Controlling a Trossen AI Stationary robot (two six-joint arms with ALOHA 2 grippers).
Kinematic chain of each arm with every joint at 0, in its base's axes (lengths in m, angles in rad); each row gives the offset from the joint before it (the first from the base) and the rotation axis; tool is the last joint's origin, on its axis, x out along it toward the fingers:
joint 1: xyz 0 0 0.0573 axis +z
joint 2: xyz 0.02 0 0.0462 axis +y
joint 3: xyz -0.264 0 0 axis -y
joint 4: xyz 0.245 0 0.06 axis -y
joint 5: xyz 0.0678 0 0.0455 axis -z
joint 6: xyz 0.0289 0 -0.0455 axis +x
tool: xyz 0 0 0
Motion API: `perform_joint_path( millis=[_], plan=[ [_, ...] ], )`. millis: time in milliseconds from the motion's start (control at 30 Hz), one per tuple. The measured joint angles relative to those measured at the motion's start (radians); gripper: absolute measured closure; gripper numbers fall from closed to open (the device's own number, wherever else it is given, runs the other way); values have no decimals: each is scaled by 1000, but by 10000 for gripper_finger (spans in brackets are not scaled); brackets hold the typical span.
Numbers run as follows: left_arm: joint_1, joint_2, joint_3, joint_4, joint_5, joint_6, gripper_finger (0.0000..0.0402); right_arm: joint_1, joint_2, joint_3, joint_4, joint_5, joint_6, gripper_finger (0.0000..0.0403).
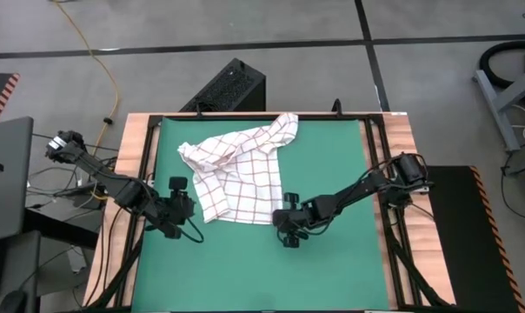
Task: Roll towel into tight, uniform cylinder
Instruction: Fold the white towel
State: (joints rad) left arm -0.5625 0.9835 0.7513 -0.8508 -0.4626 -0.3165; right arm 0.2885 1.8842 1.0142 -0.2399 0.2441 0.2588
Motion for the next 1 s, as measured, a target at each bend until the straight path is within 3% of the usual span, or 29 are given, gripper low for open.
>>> perform_joint_path(
  millis=[233,433,567,667,1000],
  plan=[
    [0,70,-65,188,-73,118,253,83,-60,-5,-61,50,116,397],
    [-15,234,-100,268,-66,166,250,148,-82,-5,-153,99,215,399],
    [-28,335,-99,447,-18,192,244,165,-83,-7,-166,106,263,400],
    [-52,409,-99,544,24,238,240,173,-82,-8,-170,113,266,400],
    [-72,569,-99,656,-62,284,236,176,-83,-8,-168,116,267,400]
  ],
)
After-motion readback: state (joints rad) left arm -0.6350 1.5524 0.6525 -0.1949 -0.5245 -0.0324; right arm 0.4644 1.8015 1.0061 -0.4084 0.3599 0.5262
